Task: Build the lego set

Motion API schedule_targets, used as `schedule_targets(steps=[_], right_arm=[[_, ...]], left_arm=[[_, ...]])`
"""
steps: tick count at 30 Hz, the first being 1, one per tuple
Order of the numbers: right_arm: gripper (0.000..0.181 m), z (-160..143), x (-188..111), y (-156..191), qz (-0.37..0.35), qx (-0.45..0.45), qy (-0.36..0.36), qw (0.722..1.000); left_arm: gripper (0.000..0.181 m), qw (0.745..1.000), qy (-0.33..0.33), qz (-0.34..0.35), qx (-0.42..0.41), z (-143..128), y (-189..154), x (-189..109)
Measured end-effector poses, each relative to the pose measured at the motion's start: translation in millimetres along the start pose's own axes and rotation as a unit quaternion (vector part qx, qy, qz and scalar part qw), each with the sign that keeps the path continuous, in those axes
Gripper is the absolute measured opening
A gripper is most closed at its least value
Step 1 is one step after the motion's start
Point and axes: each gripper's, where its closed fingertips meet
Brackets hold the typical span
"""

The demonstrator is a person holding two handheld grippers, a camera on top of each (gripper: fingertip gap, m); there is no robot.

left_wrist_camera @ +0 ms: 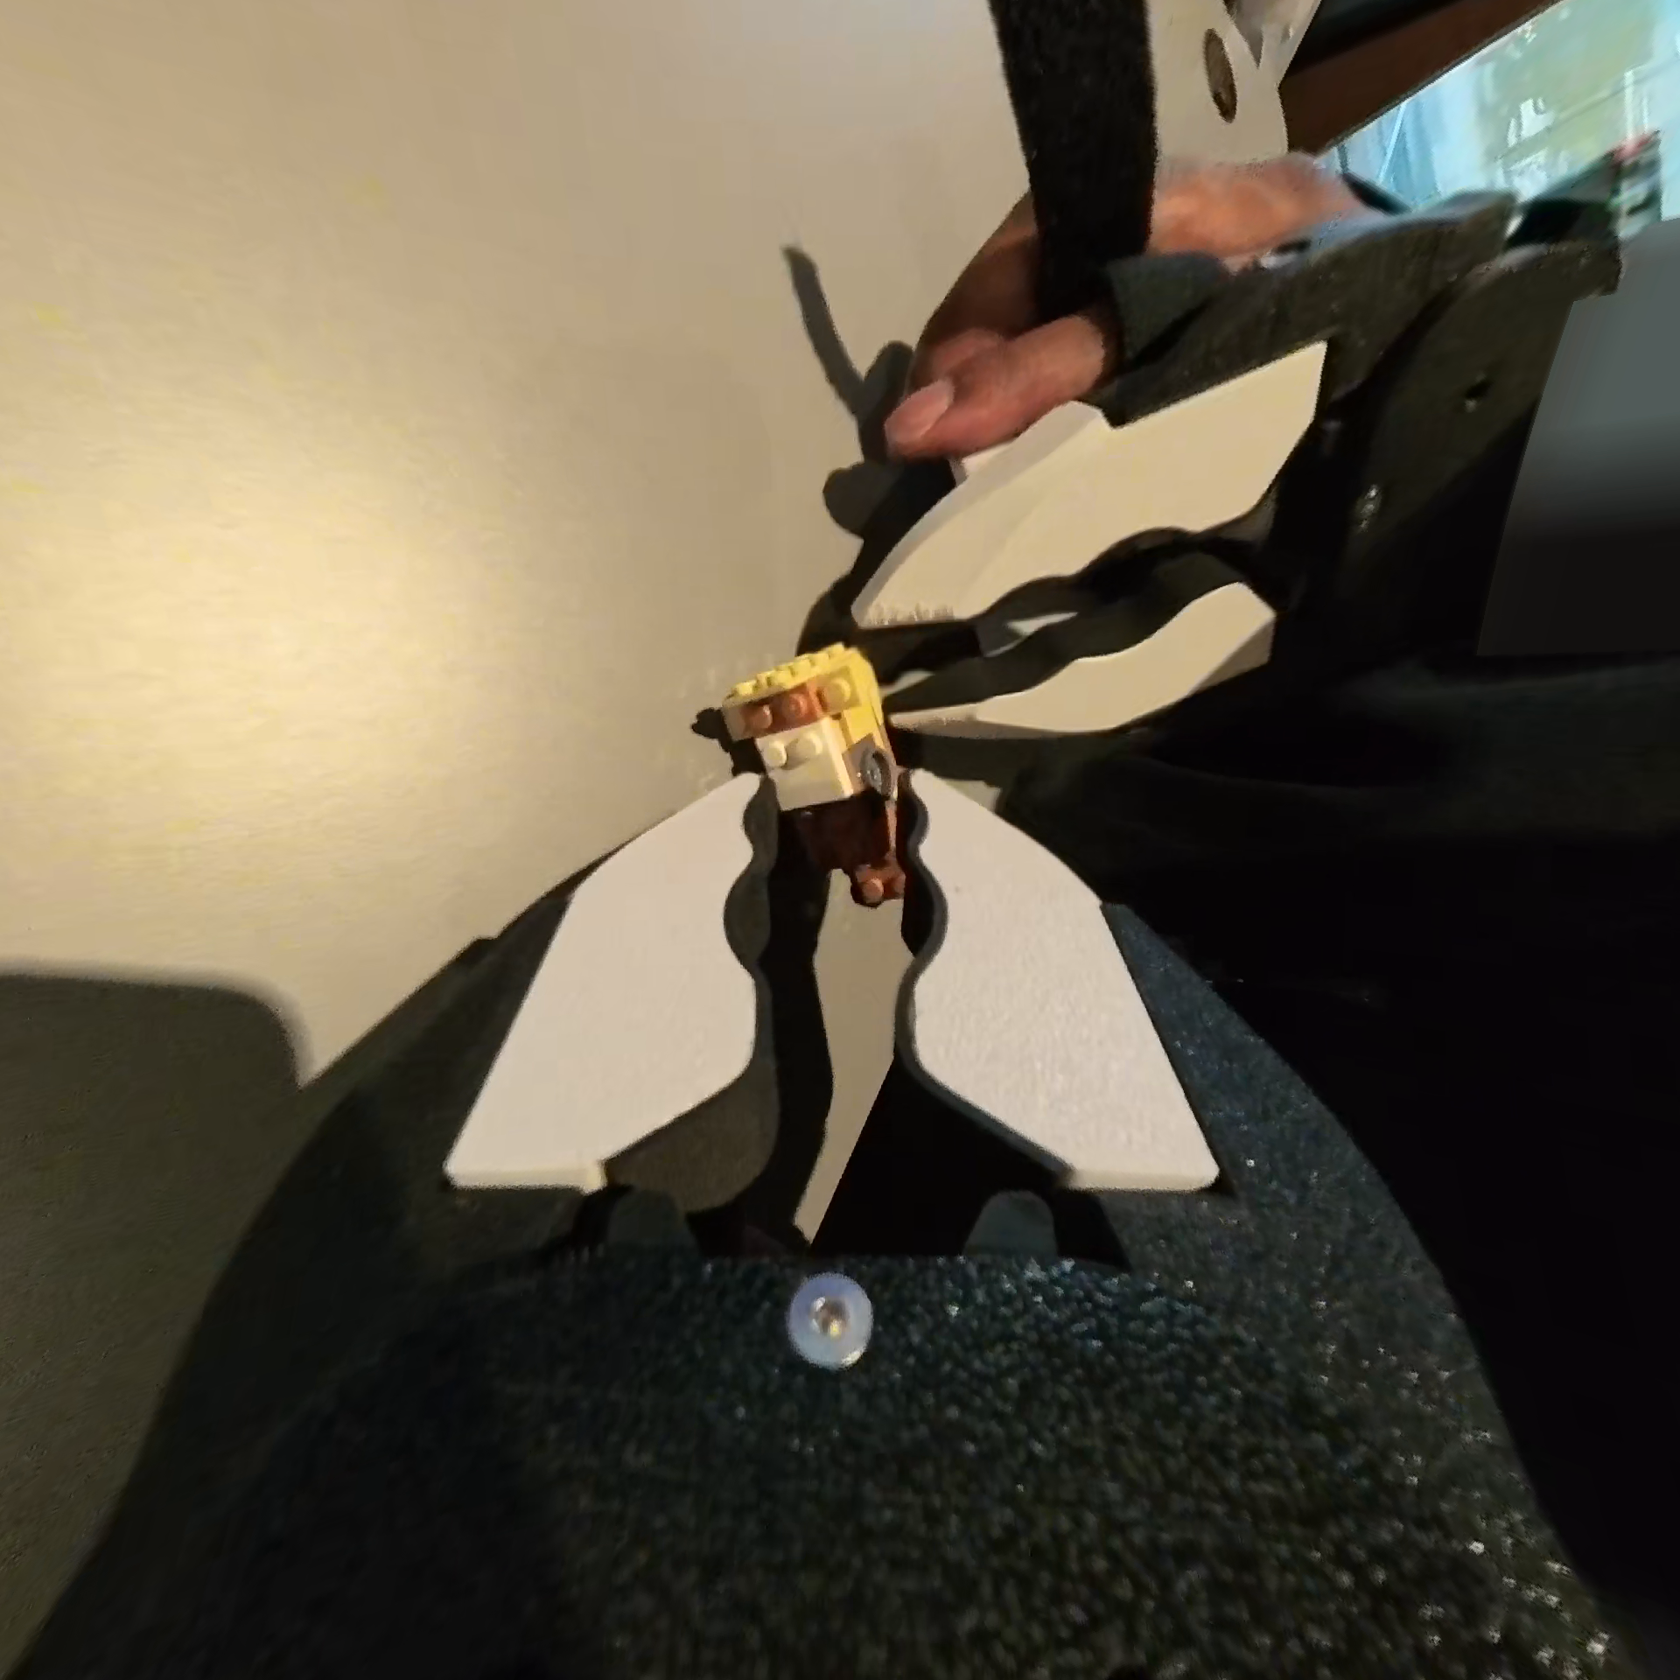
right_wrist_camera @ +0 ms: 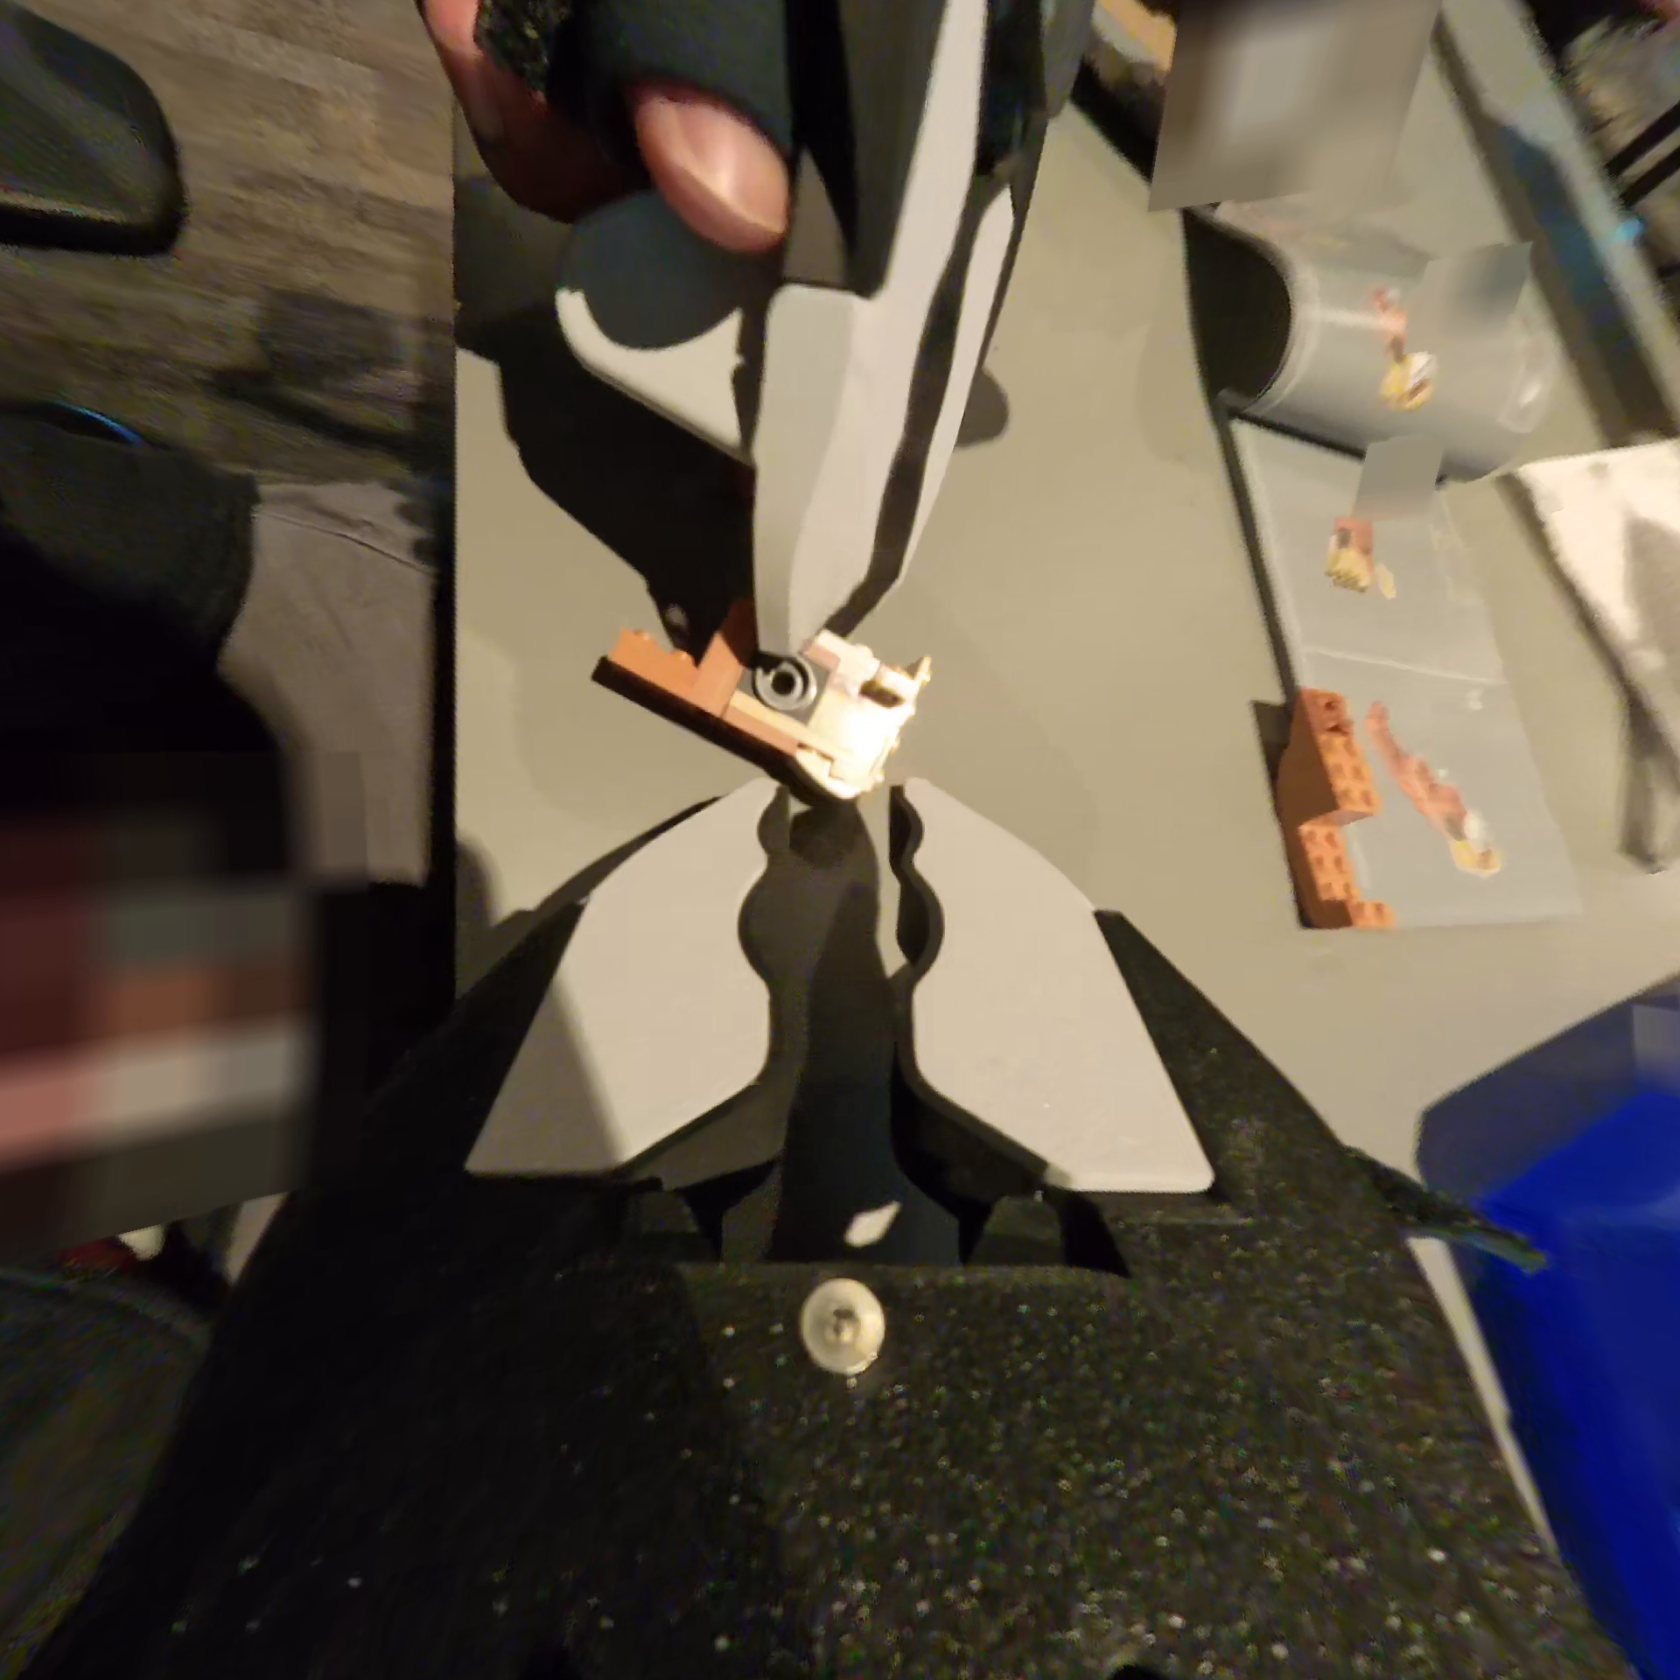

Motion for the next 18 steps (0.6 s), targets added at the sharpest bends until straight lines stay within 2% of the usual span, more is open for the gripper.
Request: schedule_targets(steps=[6,11,18], right_arm=[[0.032,-3.9,0.4,-2.8,0.038,0.028,0.002,0.999],[0.029,3.3,5.9,3.1,0.043,0.025,-0.002,0.999],[0.026,6.1,1.0,5.5,-0.018,0.009,-0.008,1.000]], left_arm=[[0.025,1.000,-0.003,0.011,-0.003,2.3,1.0,-0.7],[0.029,1.000,-0.001,0.015,0.001,1.4,-4.9,3.7],[0.037,0.998,-0.006,0.037,0.044,0.1,-13.6,2.8]])
Point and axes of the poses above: each gripper's, where its closed fingertips meet, x out along the fingers, z out of its top, y = z × x across the jaws, and after that the axes turned 2 degrees about x, right-handed
